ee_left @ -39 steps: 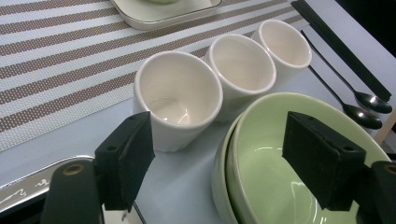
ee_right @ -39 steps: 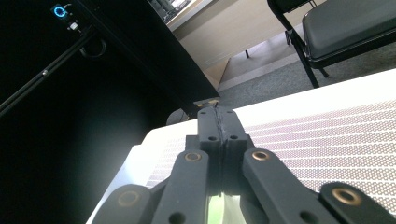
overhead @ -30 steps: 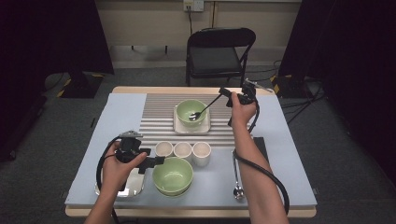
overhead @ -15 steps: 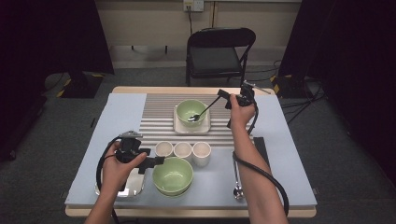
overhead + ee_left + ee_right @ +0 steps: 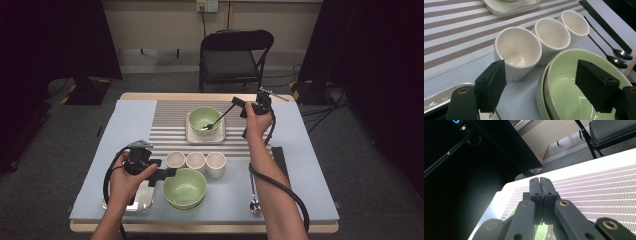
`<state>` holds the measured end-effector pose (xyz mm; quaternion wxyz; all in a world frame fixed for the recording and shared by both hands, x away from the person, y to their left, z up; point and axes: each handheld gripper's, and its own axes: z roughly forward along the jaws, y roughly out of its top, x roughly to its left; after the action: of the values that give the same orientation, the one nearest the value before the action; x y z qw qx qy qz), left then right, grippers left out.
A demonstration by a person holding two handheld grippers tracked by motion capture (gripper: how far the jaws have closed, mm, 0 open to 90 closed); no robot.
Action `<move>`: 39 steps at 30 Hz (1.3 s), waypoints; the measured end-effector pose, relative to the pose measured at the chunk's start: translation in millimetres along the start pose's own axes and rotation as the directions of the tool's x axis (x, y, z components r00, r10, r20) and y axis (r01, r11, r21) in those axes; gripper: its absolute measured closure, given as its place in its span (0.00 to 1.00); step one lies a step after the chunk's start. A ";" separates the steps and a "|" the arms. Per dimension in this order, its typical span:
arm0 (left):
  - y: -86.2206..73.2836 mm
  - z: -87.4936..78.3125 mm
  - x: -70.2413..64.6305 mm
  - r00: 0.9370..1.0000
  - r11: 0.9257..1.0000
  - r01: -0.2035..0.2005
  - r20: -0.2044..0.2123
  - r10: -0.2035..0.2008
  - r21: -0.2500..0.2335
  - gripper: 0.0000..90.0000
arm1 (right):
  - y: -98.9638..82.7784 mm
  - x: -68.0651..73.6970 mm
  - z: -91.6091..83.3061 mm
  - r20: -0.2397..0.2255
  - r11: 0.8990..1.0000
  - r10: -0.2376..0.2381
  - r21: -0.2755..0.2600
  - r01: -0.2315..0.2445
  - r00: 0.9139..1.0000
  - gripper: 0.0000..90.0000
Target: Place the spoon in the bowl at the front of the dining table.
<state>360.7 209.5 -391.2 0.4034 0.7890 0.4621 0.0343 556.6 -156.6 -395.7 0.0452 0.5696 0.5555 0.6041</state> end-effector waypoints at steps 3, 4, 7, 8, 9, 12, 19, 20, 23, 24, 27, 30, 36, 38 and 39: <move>0.0 0.2 -0.1 1.000 1.000 -0.001 -0.001 0.001 0.001 0.27 | -1.1 0.6 0.6 0.000 1.000 -0.007 0.006 0.007 1.000 0.99; 0.0 0.5 -0.4 1.000 1.000 -0.001 -0.001 0.001 0.000 0.27 | -1.5 0.9 0.7 -0.002 1.000 -0.005 0.006 0.005 1.000 0.99; 0.0 0.5 -0.5 1.000 1.000 -0.001 0.000 0.001 0.000 0.27 | -2.8 1.3 1.0 -0.002 1.000 -0.007 0.011 0.007 1.000 0.99; -0.1 0.6 -0.6 1.000 1.000 -0.001 -0.001 0.001 -0.001 0.27 | -3.3 0.8 1.0 -0.001 1.000 -0.007 0.012 0.007 1.000 0.99; -0.1 0.6 -0.5 1.000 1.000 -0.001 -0.001 0.001 -0.001 0.27 | -3.6 0.9 0.8 -0.001 1.000 -0.004 0.014 0.004 1.000 0.99; -0.1 0.9 -0.9 1.000 1.000 0.001 0.002 -0.001 -0.002 0.27 | -5.3 -0.2 0.7 -0.002 1.000 -0.004 0.016 0.004 1.000 0.98; -0.7 0.8 0.9 1.000 1.000 0.002 0.001 -0.002 0.003 0.27 | -9.5 -1.8 0.5 -0.003 1.000 0.004 0.021 -0.004 1.000 0.98; -0.7 0.9 1.1 1.000 1.000 0.003 -0.002 -0.003 0.004 0.28 | -9.9 -2.0 0.2 -0.003 1.000 0.004 0.021 -0.004 1.000 0.97; -1.0 1.7 1.5 1.000 1.000 0.006 0.003 -0.006 0.006 0.28 | -10.8 -3.3 -0.2 -0.003 1.000 0.008 0.019 -0.008 1.000 0.97; -1.1 1.9 1.5 1.000 1.000 0.005 0.001 -0.005 0.008 0.28 | -11.1 -3.5 -0.4 -0.003 1.000 0.010 0.020 -0.010 1.000 0.97; -1.0 2.1 1.3 1.000 1.000 0.004 0.004 -0.004 0.008 0.28 | -11.9 -3.5 -0.5 -0.003 1.000 0.012 0.023 -0.012 1.000 0.97; -0.8 1.2 0.7 1.000 1.000 0.001 -0.003 -0.001 0.005 0.28 | -12.4 -3.9 -0.4 -0.001 1.000 0.013 0.023 -0.013 1.000 0.97; -0.8 1.5 0.0 1.000 1.000 0.000 -0.003 0.000 0.006 0.28 | -14.0 -3.2 -0.4 -0.003 1.000 0.017 0.025 -0.017 1.000 0.96; -0.8 1.5 -0.4 1.000 1.000 0.000 -0.004 0.000 0.005 0.28 | -14.1 -2.9 -0.6 -0.002 1.000 0.015 0.025 -0.015 1.000 0.96; -0.7 1.4 -0.3 1.000 1.000 -0.002 -0.003 0.002 0.005 0.28 | -14.1 -2.8 -0.7 -0.002 1.000 0.015 0.026 -0.015 1.000 0.96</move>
<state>360.7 208.6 -392.5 0.4006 0.7904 0.4622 0.0348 548.9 -153.6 -407.5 0.0324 0.5736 0.5591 0.5978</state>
